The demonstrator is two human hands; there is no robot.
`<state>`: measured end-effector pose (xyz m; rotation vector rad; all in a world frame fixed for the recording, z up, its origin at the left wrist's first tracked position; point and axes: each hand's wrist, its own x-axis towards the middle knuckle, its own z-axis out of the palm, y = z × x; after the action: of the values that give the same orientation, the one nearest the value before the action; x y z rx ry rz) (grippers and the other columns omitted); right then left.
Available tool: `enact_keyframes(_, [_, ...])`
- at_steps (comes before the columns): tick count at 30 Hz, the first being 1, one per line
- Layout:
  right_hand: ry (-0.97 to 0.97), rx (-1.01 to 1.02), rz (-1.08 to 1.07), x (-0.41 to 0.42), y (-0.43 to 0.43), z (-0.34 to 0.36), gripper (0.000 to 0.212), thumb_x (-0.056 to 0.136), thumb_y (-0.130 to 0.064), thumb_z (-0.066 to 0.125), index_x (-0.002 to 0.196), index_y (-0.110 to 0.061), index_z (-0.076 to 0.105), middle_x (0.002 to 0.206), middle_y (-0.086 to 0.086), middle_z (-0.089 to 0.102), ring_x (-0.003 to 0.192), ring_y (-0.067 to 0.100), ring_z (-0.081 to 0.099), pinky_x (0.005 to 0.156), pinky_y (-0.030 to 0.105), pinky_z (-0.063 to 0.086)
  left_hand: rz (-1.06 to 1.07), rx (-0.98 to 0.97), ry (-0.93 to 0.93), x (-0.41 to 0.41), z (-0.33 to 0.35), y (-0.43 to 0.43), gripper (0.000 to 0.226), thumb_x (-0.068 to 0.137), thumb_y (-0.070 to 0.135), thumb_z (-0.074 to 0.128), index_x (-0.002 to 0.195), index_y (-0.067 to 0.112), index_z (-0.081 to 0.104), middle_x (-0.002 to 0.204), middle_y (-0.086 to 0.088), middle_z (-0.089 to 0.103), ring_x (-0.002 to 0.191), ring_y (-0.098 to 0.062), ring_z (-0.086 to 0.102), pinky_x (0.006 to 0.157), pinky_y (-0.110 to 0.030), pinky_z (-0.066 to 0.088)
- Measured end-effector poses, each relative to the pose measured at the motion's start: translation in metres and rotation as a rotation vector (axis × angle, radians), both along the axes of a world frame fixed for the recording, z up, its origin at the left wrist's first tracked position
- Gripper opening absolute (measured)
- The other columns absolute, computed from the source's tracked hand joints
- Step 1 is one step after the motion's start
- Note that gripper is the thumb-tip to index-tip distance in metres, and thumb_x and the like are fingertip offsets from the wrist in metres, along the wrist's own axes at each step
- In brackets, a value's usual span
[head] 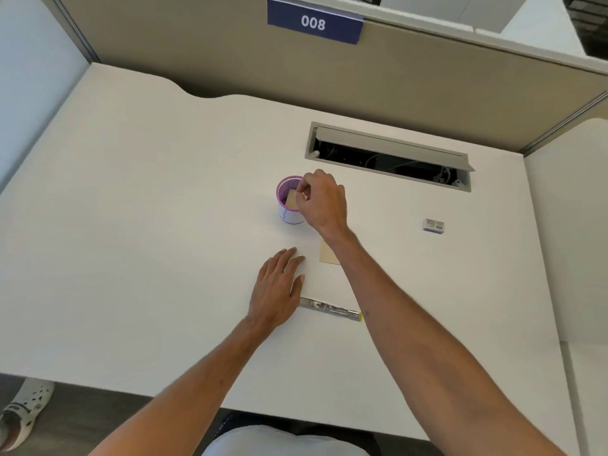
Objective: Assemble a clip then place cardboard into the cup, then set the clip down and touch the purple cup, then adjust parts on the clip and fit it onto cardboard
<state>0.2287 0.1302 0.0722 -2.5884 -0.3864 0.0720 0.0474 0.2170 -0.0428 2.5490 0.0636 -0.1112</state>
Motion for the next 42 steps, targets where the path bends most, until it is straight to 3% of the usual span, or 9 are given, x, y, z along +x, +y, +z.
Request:
enact_keyframes(3, [0.033,-0.033,0.006,0.006,0.002,-0.010,0.013,0.098,-0.020,0.064,0.098,-0.013,0.075,0.104,0.002,0.067,0.107,0.026,0.060,0.094,0.043,0.045,-0.019,-0.004,-0.004,0.000,-0.003,0.004,0.048,0.114,0.031,0.049,0.161,0.022,0.048,0.177,-0.001,0.036,0.164,-0.024,0.030,0.134,-0.045,0.028])
enact_keyframes(13, [0.011,0.163,-0.096,-0.009,-0.037,-0.012,0.013,0.099,-0.013,0.066,0.100,-0.017,0.078,0.102,-0.002,0.069,0.103,0.020,0.063,0.093,0.047,0.051,0.016,0.020,-0.017,0.000,-0.002,0.000,0.044,0.113,0.028,0.049,0.156,0.022,0.050,0.173,0.000,0.041,0.160,-0.023,0.034,0.131,-0.045,0.031])
enact_keyframes(17, [0.038,0.205,-0.109,-0.026,-0.064,-0.017,0.013,0.099,-0.012,0.068,0.100,-0.018,0.079,0.101,-0.002,0.070,0.099,0.020,0.064,0.093,0.050,0.053,0.093,0.022,-0.024,0.009,0.007,-0.009,0.032,0.109,0.019,0.057,0.140,0.020,0.062,0.158,-0.003,0.055,0.147,-0.027,0.048,0.120,-0.045,0.041])
enact_keyframes(22, [0.103,0.196,-0.056,-0.059,-0.107,-0.037,0.011,0.097,-0.015,0.070,0.096,-0.022,0.079,0.095,-0.007,0.068,0.087,0.016,0.062,0.090,0.049,0.053,0.231,-0.024,0.007,0.028,0.022,-0.026,0.028,0.110,0.017,0.051,0.132,0.021,0.067,0.139,0.000,0.067,0.127,-0.031,0.059,0.102,-0.047,0.049])
enact_keyframes(30, [0.134,0.072,-0.129,-0.075,-0.203,-0.063,0.013,0.098,-0.016,0.070,0.099,-0.026,0.078,0.098,-0.009,0.067,0.093,0.017,0.063,0.089,0.040,0.044,0.201,-0.114,-0.067,0.064,0.037,-0.089,0.029,0.108,0.011,0.053,0.127,0.025,0.069,0.128,0.002,0.073,0.118,-0.027,0.062,0.096,-0.044,0.053])
enact_keyframes(38, [0.086,0.005,-0.456,-0.037,-0.296,-0.067,0.024,0.099,-0.007,0.062,0.111,-0.020,0.077,0.112,-0.001,0.068,0.107,0.025,0.063,0.090,0.043,0.046,-0.041,-0.163,-0.044,0.103,0.041,-0.174,0.028,0.113,0.019,0.049,0.134,0.024,0.068,0.135,0.004,0.069,0.130,-0.022,0.057,0.100,-0.042,0.052])
enact_keyframes(42, [0.086,-0.007,-0.482,-0.011,-0.319,-0.067,0.030,0.097,-0.004,0.064,0.121,-0.019,0.074,0.117,0.002,0.067,0.111,0.027,0.063,0.091,0.044,0.048,-0.118,-0.136,0.004,0.125,0.039,-0.202,0.033,0.113,0.018,0.048,0.141,0.020,0.065,0.146,0.002,0.065,0.142,-0.024,0.052,0.107,-0.045,0.051])
